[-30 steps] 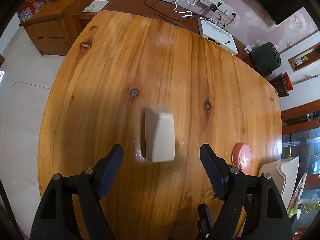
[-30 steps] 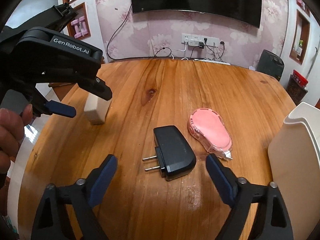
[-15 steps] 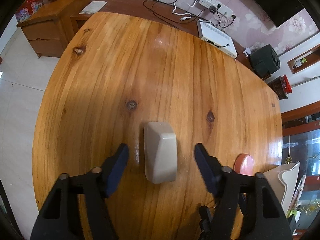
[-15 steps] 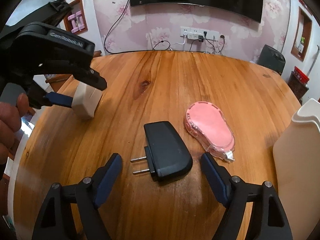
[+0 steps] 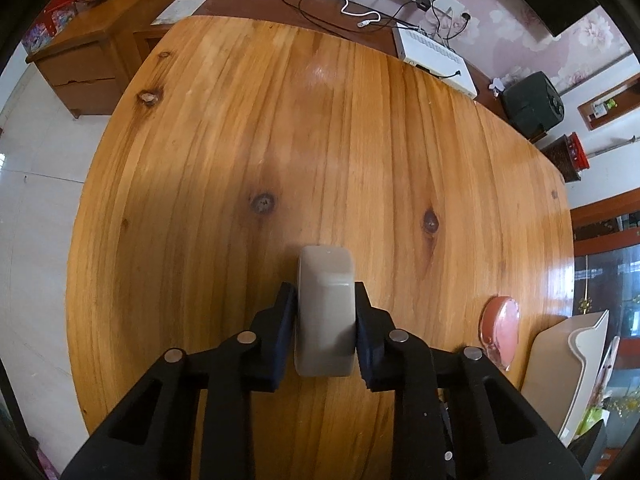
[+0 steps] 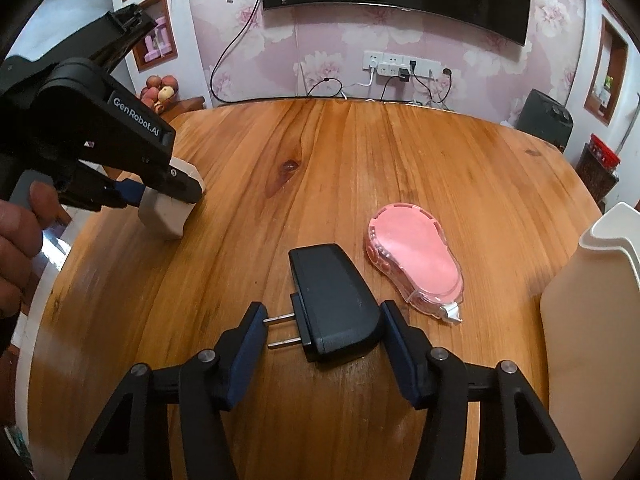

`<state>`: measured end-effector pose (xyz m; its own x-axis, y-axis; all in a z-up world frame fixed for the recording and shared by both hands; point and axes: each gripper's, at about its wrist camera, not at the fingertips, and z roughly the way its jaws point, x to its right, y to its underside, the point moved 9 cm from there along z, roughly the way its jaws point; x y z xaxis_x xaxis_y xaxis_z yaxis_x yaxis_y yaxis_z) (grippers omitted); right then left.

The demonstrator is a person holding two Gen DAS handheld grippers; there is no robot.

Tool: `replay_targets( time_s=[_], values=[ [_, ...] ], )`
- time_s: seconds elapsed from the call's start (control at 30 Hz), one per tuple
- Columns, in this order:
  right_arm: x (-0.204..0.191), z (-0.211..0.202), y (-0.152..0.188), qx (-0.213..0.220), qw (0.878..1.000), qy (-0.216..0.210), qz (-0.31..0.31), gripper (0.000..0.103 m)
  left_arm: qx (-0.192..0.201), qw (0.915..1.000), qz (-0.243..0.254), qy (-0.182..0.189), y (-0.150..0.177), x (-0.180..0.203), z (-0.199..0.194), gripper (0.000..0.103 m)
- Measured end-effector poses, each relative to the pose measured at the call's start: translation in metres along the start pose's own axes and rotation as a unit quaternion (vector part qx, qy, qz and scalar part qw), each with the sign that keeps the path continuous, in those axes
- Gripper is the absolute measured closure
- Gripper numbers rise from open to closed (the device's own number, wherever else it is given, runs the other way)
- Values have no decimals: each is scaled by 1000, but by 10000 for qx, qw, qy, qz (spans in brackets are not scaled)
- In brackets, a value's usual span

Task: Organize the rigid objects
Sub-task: 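Close left tool on the cream block while right tool closes on the black charger, then lift the cream block with left tool while right tool carries the charger toward the bin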

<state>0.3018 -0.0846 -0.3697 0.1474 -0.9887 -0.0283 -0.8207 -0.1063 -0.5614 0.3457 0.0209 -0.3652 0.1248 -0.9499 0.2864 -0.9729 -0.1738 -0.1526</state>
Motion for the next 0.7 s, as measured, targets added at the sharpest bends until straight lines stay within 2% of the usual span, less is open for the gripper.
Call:
replay_targets(
  time_s=[0.33, 0.6, 0.7],
  values=[
    [0, -5, 7, -253, 9996, -42, 103, 45, 60, 10000, -20, 1, 6, -8, -17, 74],
    [1, -19, 23, -595, 9933, -510, 847, 45, 97, 9999, -38, -67, 19, -19, -35, 74],
    [-3, -28, 31, -679, 9921, -587, 881, 45, 74, 9999, -66, -119, 28, -23, -39, 74]
  ],
)
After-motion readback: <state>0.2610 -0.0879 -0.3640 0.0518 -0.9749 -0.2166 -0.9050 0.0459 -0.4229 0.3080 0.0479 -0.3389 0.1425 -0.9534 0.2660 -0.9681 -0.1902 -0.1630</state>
